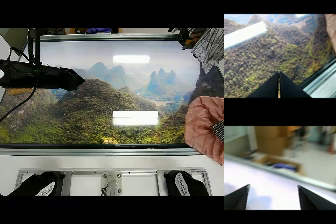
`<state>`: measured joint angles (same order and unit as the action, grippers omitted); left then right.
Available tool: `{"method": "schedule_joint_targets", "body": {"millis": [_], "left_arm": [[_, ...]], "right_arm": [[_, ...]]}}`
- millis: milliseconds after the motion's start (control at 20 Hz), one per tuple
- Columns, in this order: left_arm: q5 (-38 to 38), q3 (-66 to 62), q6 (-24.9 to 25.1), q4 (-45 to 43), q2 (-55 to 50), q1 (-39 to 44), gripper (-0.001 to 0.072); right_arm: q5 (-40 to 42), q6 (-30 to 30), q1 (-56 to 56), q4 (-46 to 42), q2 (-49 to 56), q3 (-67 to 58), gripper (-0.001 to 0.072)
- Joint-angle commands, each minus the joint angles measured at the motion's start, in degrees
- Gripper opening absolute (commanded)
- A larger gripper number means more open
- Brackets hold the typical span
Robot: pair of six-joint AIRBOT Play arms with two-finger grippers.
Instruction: Fold the clothes and pants, and hang the long-sleeved shirts on hangers.
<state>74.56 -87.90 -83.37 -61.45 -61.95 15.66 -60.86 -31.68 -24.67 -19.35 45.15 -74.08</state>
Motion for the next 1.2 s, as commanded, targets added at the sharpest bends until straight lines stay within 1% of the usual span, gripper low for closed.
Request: {"method": "schedule_joint_targets", "body": {"millis": [0, 100, 200, 300, 400, 450, 500, 550, 1150], "left_arm": [[-0.2, 0.1, 0.0, 0.0, 0.0, 0.0, 0.0013], [-0.2, 0.1, 0.0, 0.0, 0.0, 0.0, 0.0013], [-0.1, 0.1, 0.0, 0.0, 0.0, 0.0, 0.0013], [-0.1, 0.1, 0.0, 0.0, 0.0, 0.0, 0.0013], [-0.1, 0.1, 0.0, 0.0, 0.0, 0.0, 0.0013], [-0.1, 0.1, 0.0, 0.0, 0.0, 0.0, 0.0013], [-0.1, 0.1, 0.0, 0.0, 0.0, 0.0, 0.0013], [-0.1, 0.1, 0.0, 0.0, 0.0, 0.0, 0.0014], [-0.2, 0.1, 0.0, 0.0, 0.0, 0.0, 0.0013]], "right_arm": [[-7.9, -2.1, 20.6, -3.7, 5.2, 4.4, 0.0644], [-5.1, -2.9, 32.3, -8.2, 8.8, 7.7, 0.0643], [-2.6, -2.9, 41.0, -10.3, 12.6, 9.1, 0.0643], [-1.0, -2.9, 46.3, -10.4, 15.8, 9.1, 0.0643], [-0.7, -2.9, 48.8, -10.0, 17.9, 9.1, 0.0638], [-1.0, -2.9, 49.4, -10.0, 18.5, 9.1, 0.0488], [-1.6, -2.9, 49.7, -10.0, 18.8, 9.1, 0.0190], [-1.7, -2.8, 49.8, -10.0, 18.9, 9.1, 0.0016], [-1.7, -2.8, 49.8, -10.0, 18.9, 9.1, 0.0011]]}}
